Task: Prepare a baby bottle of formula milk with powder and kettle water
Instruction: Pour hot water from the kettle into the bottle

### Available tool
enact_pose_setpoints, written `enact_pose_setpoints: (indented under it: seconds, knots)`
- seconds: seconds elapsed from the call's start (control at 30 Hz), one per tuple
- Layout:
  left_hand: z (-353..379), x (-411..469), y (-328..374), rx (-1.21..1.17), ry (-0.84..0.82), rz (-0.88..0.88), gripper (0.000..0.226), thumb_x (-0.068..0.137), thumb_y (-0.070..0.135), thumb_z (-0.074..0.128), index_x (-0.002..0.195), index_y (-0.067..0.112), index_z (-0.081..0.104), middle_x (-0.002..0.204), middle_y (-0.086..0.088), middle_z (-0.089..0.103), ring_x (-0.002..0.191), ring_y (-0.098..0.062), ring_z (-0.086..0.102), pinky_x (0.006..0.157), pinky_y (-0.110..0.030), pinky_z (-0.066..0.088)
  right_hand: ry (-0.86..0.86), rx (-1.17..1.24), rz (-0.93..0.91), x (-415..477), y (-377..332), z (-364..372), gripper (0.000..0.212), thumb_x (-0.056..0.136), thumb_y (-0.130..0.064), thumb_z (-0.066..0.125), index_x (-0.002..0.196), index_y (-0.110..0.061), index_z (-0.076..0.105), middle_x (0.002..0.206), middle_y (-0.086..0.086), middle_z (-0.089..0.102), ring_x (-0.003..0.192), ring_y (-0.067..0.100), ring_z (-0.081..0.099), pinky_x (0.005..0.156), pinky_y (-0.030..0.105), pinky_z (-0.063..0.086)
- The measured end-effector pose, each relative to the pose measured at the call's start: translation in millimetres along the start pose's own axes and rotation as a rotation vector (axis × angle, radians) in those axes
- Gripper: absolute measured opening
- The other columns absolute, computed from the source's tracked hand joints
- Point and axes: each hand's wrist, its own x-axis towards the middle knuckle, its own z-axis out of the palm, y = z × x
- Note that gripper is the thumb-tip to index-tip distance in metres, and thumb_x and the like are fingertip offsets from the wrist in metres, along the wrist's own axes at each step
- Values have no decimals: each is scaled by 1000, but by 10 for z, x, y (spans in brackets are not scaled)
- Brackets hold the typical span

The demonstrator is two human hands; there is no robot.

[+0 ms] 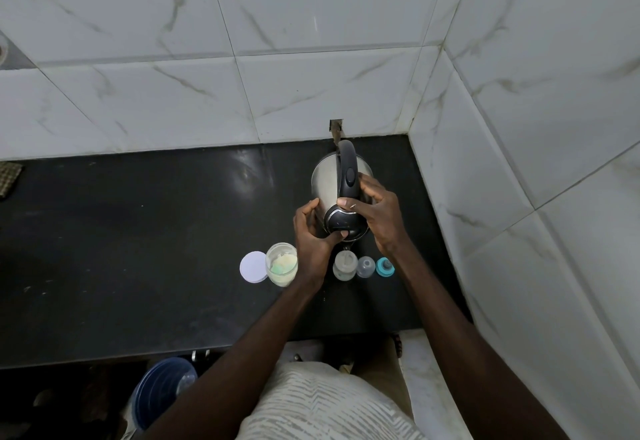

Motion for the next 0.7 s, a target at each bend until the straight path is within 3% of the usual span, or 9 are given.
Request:
enact_pose_setpoints:
  seconds: [0.47,0.7]
  knots:
    - [-6,-23,19,3,-4,-8,87,61,-2,88,135,26,53,144,-15,52,131,-30,58,105,-60,50,-11,-5,3,-5,27,5,46,82,-14,86,125,-19,71,120,-12,71,112,13,70,94,43,61]
    - [-8,4,24,5,-1,-26,87,61,3,90,135,30,54,144,-14,52,130,-29,59,104,-60,51,-8,3,2,41,41,-4,55,81,-17,87,132,-10,68,126,-4,71,114,17,70,96,46,60]
